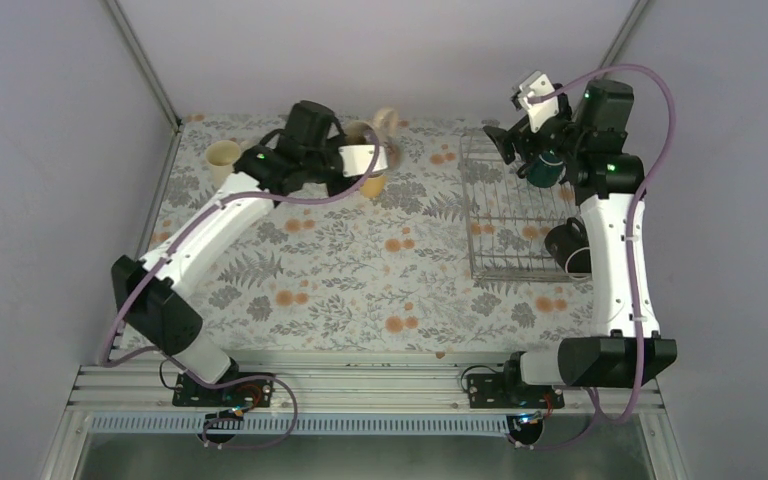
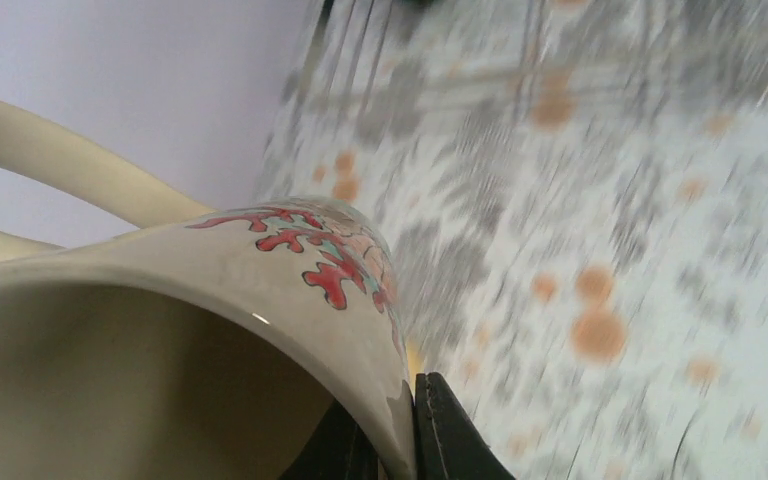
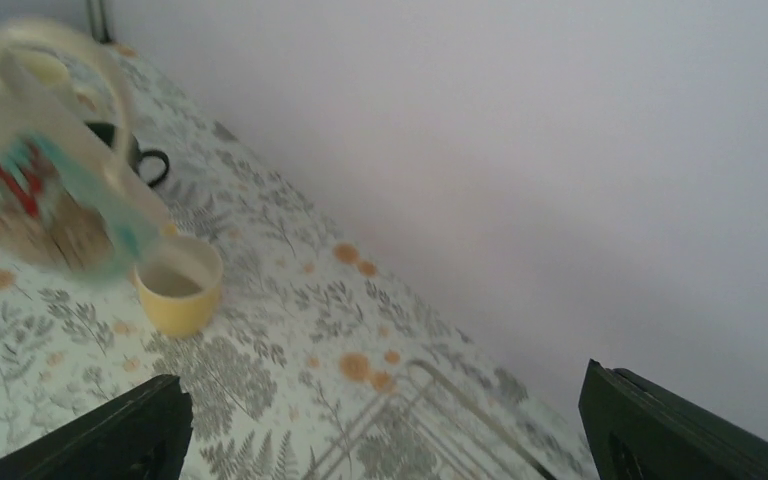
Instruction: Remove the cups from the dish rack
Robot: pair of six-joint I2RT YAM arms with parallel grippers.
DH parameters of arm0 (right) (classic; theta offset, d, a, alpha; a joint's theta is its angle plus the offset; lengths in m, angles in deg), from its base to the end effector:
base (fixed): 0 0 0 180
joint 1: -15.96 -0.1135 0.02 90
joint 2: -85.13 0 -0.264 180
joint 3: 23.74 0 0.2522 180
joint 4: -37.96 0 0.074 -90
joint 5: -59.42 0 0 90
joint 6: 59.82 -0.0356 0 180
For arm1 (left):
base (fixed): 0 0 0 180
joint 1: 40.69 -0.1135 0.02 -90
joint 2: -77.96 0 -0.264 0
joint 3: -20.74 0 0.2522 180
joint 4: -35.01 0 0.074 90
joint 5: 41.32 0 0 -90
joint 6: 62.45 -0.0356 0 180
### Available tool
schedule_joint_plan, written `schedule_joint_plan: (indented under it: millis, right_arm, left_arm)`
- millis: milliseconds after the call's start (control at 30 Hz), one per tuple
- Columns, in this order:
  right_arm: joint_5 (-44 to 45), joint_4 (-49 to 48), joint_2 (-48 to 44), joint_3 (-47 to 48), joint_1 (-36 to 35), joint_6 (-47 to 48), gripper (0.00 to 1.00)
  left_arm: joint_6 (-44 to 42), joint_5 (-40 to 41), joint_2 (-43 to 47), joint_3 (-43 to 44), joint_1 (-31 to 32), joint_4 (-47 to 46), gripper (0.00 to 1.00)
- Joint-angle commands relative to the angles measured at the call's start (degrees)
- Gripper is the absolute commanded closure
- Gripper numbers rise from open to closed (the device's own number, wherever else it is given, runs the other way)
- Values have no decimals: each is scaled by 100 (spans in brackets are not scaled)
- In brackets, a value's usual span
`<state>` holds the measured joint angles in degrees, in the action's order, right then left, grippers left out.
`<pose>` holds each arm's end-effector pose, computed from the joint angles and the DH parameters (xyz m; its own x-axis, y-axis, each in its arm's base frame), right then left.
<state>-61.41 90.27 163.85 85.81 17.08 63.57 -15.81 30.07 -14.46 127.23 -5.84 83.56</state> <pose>0.2825 0.0127 0.4634 -0.0525 -0.4716 -0.8802 -0.5856 0.7285 -0.3554 0.2927 -0.2177 0.3776 0.1823 0.6660 -0.7234 0.8697 0.2341 0.4346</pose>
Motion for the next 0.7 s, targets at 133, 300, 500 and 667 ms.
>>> schedule_joint_plan:
  millis: [133,300,500,667]
  right_arm:
    - [429,429,-127,-325,-33,434,0]
    - [507,551,-122,-608,-40,626,0]
    - [653,306,-181,-1231,-25,482,0]
    - [581,-678,-708,-2291,-16,239,0]
  left_arm:
    - [-2455,1545,964,-90,-1317,1971,98]
    - [-3066,1624,1225,-99,-2233,3176,98]
    - [-3758,1532,1583,-879,-3258,3205,98]
    - [-3956,1291,1508,-1221,-3818,3158,98]
